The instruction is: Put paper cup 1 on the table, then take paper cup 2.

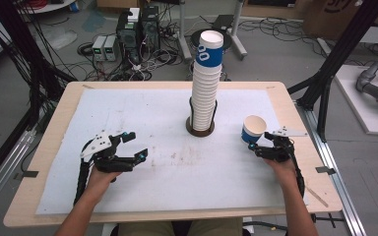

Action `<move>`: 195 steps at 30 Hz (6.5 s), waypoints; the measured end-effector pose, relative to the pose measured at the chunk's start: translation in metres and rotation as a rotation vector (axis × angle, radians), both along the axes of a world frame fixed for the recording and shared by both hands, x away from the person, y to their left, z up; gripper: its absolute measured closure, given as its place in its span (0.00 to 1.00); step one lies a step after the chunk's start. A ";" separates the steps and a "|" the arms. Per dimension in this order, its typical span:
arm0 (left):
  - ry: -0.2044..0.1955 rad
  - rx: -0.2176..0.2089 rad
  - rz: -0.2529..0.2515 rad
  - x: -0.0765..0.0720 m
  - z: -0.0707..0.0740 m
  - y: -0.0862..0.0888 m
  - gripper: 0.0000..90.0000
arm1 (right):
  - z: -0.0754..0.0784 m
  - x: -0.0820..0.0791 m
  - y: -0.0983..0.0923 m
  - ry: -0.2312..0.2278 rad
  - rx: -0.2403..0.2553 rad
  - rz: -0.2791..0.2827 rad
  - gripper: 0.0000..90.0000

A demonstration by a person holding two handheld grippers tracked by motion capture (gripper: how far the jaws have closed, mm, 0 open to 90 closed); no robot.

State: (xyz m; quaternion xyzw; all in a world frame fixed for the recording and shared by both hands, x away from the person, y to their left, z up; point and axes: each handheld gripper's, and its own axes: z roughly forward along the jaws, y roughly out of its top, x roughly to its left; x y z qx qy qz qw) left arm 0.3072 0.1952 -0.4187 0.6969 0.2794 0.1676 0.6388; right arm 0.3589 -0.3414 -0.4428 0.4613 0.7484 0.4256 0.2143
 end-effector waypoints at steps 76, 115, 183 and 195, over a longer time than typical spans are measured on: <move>0.019 -0.031 -0.015 0.006 0.017 -0.002 0.19 | 0.058 -0.071 0.048 -0.179 0.078 0.242 0.21; -0.069 0.003 -0.193 0.096 0.154 -0.091 0.18 | 0.058 -0.066 0.044 -0.148 0.096 0.248 0.21; -0.069 0.050 -0.122 0.172 0.249 -0.170 0.31 | 0.060 -0.067 0.037 -0.144 0.143 0.258 0.21; -0.105 -0.026 -0.109 0.166 0.273 -0.157 0.31 | 0.060 -0.066 0.039 -0.143 0.144 0.264 0.21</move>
